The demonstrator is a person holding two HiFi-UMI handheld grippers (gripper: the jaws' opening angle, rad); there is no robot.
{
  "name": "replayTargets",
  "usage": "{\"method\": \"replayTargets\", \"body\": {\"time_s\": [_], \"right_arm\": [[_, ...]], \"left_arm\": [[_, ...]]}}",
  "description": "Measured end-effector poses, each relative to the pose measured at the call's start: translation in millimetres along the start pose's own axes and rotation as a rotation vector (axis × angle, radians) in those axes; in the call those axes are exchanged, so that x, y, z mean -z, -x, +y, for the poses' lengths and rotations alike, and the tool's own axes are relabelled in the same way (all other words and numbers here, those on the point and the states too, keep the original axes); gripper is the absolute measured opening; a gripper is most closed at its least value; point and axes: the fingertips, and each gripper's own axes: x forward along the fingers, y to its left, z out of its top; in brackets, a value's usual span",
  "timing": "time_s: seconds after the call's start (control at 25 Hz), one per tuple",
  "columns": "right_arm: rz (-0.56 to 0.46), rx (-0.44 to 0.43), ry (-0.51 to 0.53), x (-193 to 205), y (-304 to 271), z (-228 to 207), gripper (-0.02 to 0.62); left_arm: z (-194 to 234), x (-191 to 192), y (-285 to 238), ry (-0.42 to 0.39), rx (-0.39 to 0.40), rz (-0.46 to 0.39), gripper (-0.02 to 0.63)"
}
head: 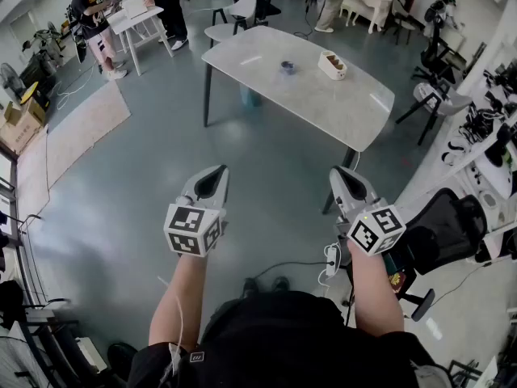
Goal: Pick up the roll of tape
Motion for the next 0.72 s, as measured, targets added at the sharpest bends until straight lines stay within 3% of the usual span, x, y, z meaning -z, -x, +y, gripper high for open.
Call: {"method": "replayTargets", "body": {"time_s": [0.52,0.72], "right_arm": [[0.024,-0.007,-0.012,8,16,-5,0.002],[0.012,-0.059,-0.010,2,27,-4,0.003]], "left_arm": [[-14,1,3,0.008,-0.009,0.003,0.011],[-26,-10,-1,0.006,-0.010,-0.018,0.012]]}}
